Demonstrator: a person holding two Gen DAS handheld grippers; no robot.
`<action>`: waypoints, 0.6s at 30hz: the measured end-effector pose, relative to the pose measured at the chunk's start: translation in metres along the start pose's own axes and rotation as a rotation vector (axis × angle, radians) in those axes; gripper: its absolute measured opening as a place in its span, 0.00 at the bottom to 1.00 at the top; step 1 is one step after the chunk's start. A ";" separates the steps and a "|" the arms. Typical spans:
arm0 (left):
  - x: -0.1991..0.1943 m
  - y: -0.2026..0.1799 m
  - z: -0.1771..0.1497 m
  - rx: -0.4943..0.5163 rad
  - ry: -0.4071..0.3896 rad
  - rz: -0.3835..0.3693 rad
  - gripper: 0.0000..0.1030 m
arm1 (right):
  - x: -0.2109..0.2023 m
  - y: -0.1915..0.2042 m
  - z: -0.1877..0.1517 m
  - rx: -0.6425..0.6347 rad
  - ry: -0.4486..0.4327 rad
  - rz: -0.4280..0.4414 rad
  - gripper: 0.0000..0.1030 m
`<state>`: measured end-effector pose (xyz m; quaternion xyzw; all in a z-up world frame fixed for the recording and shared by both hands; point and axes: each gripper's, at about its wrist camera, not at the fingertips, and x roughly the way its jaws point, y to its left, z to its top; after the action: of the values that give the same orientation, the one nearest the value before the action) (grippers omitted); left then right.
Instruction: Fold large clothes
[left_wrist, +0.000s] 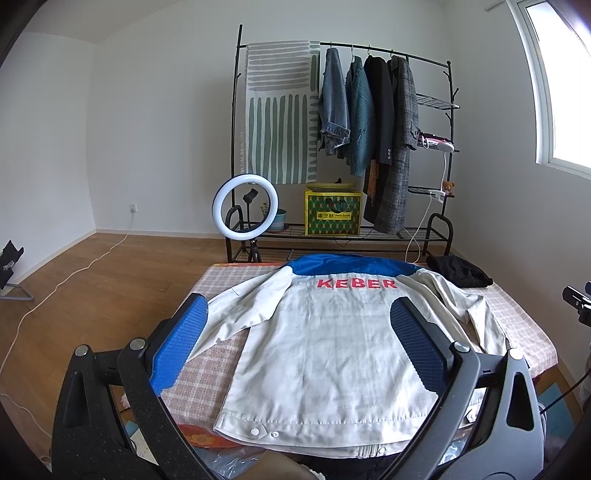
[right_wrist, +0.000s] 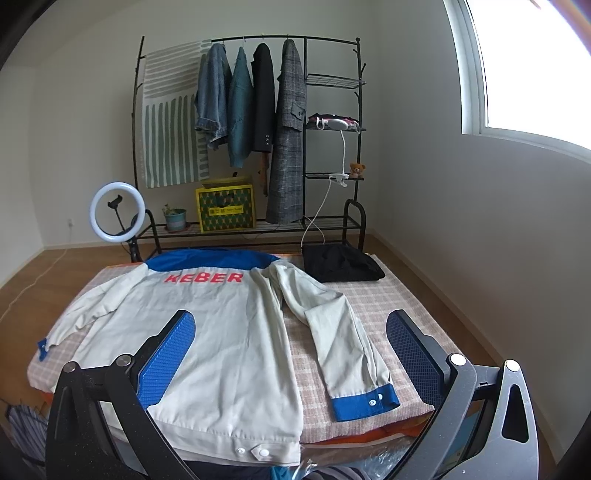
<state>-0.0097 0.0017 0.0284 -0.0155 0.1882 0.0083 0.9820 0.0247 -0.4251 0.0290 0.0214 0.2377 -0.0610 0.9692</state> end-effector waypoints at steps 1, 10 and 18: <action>0.000 0.000 0.000 0.001 0.000 -0.001 0.98 | 0.000 0.000 0.000 0.000 0.000 0.000 1.00; 0.000 -0.001 -0.002 0.001 -0.002 0.002 0.98 | -0.002 -0.002 0.003 -0.003 -0.011 -0.013 1.00; -0.001 0.001 0.001 0.002 -0.001 0.001 0.98 | -0.004 -0.002 0.002 -0.001 -0.017 -0.013 1.00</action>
<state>-0.0104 0.0025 0.0301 -0.0145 0.1876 0.0086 0.9821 0.0215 -0.4267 0.0323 0.0187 0.2296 -0.0676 0.9708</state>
